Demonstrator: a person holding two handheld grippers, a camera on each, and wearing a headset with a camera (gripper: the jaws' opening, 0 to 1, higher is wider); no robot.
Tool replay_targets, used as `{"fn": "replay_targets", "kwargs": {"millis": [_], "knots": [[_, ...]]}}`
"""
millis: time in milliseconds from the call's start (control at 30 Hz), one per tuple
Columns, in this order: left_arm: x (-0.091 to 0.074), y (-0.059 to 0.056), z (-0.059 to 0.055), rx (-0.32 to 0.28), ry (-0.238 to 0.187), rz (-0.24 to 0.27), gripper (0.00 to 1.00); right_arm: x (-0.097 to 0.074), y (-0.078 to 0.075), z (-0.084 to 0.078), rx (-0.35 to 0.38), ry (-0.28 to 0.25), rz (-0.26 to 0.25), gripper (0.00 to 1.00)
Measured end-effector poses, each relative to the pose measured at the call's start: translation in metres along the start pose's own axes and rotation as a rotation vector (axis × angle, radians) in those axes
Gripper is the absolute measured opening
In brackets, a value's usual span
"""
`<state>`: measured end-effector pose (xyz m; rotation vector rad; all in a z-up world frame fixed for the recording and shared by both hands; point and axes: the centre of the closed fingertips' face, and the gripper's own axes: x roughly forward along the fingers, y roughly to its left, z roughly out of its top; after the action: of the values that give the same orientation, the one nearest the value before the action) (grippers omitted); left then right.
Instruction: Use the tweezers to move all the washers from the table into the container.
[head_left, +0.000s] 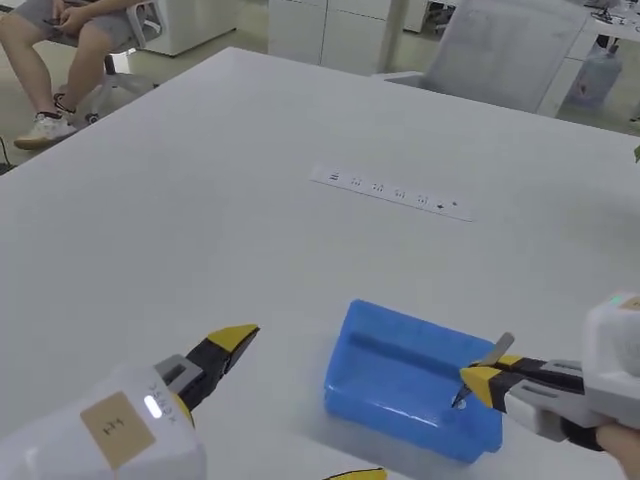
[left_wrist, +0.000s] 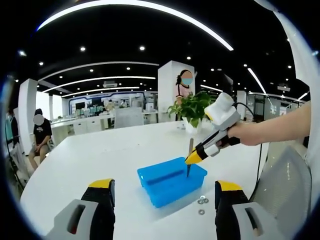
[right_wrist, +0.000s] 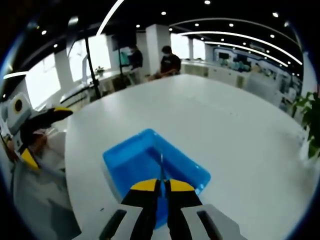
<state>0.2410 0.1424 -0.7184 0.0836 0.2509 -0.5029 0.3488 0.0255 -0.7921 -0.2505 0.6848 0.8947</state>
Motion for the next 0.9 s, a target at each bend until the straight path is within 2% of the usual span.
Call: {"fn": "replay_targets", "kwargs": {"millis": [267, 900], "knots": [[0.0008, 0.0003, -0.0015, 0.002, 0.007, -0.001, 0.82, 0.0091, -0.0039, -0.0077, 0.006, 0.022, 0.0, 0.03], [0.0016, -0.0038, -0.0043, 0.01, 0.024, -0.017, 0.8, 0.0072, 0.0002, -0.0083, 0.01, 0.016, 0.002, 0.03]]}}
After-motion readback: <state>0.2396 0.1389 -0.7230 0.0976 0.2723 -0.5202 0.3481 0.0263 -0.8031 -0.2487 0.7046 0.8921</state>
